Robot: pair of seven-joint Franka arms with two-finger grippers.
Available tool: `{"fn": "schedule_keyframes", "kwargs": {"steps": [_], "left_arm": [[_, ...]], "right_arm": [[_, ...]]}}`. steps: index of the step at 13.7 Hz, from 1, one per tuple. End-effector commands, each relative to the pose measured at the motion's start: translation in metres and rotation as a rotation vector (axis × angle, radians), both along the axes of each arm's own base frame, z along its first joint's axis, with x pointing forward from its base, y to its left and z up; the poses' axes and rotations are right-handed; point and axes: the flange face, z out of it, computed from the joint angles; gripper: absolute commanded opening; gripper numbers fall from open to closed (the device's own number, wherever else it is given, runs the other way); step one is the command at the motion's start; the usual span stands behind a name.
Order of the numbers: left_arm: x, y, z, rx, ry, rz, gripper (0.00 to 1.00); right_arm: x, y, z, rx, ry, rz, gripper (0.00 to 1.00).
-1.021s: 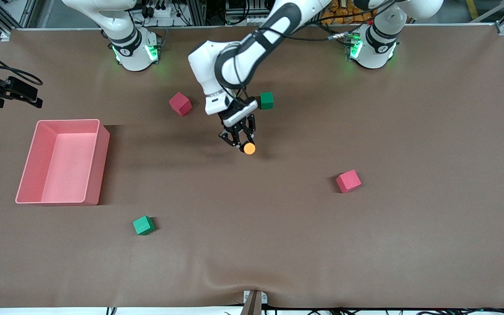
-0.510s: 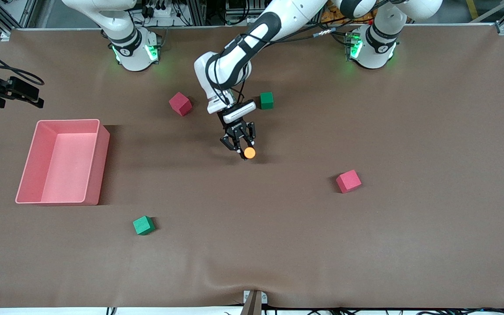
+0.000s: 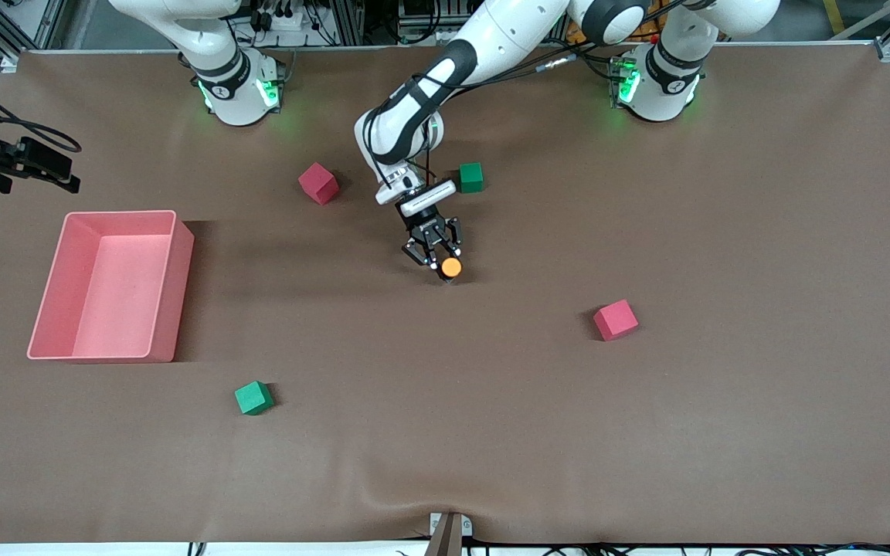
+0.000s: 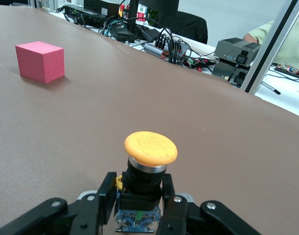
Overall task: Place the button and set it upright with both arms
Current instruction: 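Lift the button slightly with the left gripper and set it down upright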
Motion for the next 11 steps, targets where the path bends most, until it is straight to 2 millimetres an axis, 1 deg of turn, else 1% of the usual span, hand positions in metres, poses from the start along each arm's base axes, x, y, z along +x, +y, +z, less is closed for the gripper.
{"fn": "schedule_keyframes", "kwargs": {"steps": [1, 2, 5, 7, 11], "left_arm": [[-0.002, -0.003, -0.001, 0.015, -0.048, -0.012, 0.0], [-0.004, -0.003, -0.004, 0.018, -0.045, -0.012, 0.0], [-0.004, -0.003, -0.004, 0.015, -0.044, -0.009, 0.14], [-0.005, -0.003, -0.004, 0.016, -0.045, -0.009, 0.14], [-0.008, 0.0, -0.018, 0.033, -0.039, -0.012, 0.15]], "right_arm": [[0.0, 0.001, -0.001, 0.008, -0.005, -0.017, 1.0], [0.0, 0.002, -0.001, 0.008, -0.005, -0.015, 1.0], [0.002, 0.002, -0.004, 0.008, 0.001, -0.015, 1.0], [0.002, 0.002, -0.003, 0.008, 0.0, -0.015, 1.0], [0.002, 0.003, -0.003, 0.008, 0.0, -0.014, 1.0]]}}
